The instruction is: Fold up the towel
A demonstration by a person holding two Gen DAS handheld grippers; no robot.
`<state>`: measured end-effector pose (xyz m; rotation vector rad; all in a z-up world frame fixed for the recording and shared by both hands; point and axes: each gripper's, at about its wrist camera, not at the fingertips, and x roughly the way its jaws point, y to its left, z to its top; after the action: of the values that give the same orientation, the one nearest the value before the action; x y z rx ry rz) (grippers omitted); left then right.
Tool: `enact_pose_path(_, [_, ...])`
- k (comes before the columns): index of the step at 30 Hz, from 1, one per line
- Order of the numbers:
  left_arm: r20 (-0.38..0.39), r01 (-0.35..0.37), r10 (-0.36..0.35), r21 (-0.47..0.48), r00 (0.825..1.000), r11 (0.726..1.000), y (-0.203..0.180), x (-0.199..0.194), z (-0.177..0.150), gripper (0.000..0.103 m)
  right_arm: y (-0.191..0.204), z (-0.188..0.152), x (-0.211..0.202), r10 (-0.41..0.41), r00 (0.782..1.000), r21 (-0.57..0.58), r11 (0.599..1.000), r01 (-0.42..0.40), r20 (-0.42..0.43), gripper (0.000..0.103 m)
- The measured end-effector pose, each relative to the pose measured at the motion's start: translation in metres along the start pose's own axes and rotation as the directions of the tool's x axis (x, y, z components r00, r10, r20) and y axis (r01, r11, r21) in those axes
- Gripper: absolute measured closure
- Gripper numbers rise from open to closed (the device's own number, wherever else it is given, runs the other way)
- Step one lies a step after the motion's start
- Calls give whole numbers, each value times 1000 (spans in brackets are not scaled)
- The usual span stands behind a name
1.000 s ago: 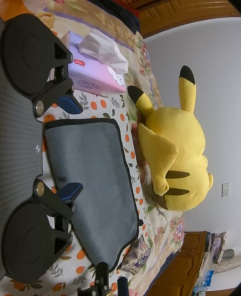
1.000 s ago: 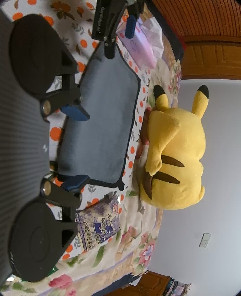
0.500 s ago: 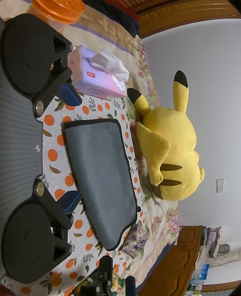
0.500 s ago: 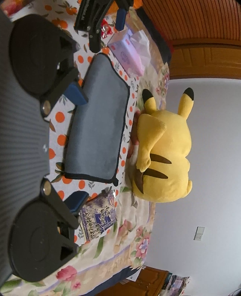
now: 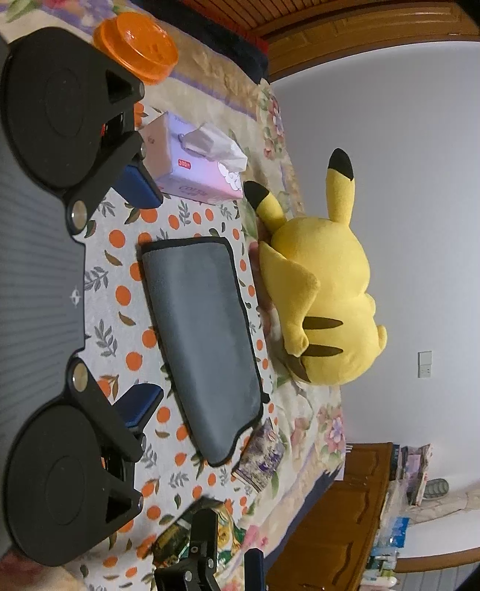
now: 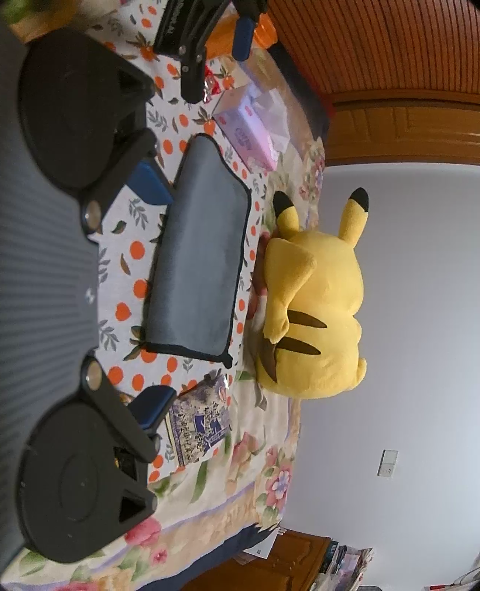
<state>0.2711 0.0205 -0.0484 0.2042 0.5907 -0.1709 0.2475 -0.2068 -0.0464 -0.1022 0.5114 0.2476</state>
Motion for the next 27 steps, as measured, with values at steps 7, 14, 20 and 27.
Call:
enact_pose_path(7, [16,-6,6,-1,1000,1000,-13,-23,1,0,-3,-3,-26,-5,1000,19,1000,5,8,0])
enact_pose_path(14, [28,-22,21,10,999,1000,-25,-43,-1,0,-3,-4,-50,-2,1000,18,1000,1,27,0])
enact_pose_path(20, [24,5,-5,-40,1000,999,-26,-59,-2,0,-1,-3,-68,-5,999,22,1000,4,38,0])
enact_pose_path(27, [36,5,-3,-46,999,999,-28,-81,-7,0,4,-3,-89,-11,999,27,1000,9,51,0])
